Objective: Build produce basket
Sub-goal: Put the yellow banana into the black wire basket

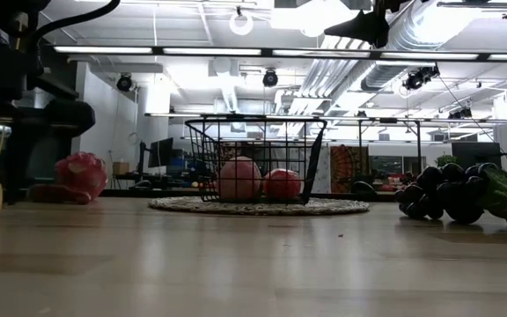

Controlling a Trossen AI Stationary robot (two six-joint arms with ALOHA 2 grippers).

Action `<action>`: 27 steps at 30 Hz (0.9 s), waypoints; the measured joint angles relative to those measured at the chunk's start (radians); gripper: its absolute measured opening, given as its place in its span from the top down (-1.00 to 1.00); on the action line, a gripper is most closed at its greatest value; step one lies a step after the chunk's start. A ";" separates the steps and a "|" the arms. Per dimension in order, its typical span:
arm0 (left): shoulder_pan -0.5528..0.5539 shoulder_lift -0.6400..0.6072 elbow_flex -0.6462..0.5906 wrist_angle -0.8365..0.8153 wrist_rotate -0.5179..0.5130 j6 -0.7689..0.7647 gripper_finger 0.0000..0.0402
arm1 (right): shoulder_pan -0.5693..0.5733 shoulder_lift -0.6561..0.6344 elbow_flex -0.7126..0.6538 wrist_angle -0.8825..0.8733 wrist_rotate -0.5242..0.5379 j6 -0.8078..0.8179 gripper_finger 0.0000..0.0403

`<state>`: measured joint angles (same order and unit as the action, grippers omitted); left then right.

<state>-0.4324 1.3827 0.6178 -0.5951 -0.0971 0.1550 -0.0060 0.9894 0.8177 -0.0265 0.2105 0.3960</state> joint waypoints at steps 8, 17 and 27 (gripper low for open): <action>0.000 -0.001 0.006 -0.014 -0.002 0.006 0.26 | 0.000 0.000 0.000 0.000 0.000 0.000 -0.97; 0.097 -0.088 0.248 -0.253 -0.004 -0.017 0.46 | 0.000 0.000 0.000 0.000 0.000 -0.001 -0.97; 0.341 -0.207 0.619 -0.202 -0.329 0.146 0.42 | 0.000 0.000 0.000 0.000 0.000 -0.003 -0.97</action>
<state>-0.0911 1.1760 1.2365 -0.7973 -0.4263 0.3012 -0.0060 0.9894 0.8177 -0.0261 0.2104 0.3927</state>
